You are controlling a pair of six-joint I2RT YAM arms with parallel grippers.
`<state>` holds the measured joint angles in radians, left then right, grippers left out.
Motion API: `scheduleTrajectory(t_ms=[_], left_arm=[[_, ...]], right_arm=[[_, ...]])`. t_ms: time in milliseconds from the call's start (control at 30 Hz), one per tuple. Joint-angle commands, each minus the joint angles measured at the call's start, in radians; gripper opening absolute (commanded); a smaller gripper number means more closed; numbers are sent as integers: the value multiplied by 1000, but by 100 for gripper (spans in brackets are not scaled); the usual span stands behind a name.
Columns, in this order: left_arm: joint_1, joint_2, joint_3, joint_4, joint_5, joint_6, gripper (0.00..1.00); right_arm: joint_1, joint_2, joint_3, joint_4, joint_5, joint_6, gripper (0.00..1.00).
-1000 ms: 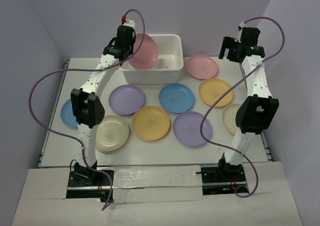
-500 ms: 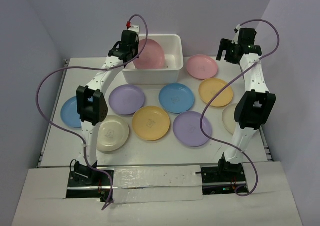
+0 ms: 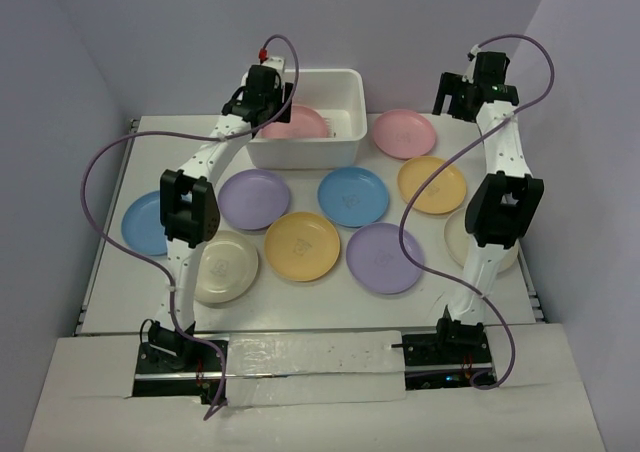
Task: Place the plates into the plastic bin on the countertop
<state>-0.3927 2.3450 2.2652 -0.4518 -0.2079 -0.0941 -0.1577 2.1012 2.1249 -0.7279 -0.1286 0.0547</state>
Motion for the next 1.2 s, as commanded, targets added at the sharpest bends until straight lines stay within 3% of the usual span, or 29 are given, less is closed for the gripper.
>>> scheduleTrajectory(t_ms=[0,167,400,867,1000,1167], left_arm=[[-3,-32,121,83,-31,-4,92],[-12,-151,89,248,-50,39,99],[-20,-352,-21,357,-128,157,99],[41,-513,-175,216,-248,143,99],[79,-515,-157,82,-248,30,99],[86,-568,-251,83,-259,62,99]], right_arm=[[-6,41,67,16,24,-1,97],[-6,101,95,29,37,1,89],[-6,218,158,39,47,6,77],[-17,408,250,79,-31,118,73],[-11,444,270,93,-63,156,68],[3,473,268,91,-39,169,61]])
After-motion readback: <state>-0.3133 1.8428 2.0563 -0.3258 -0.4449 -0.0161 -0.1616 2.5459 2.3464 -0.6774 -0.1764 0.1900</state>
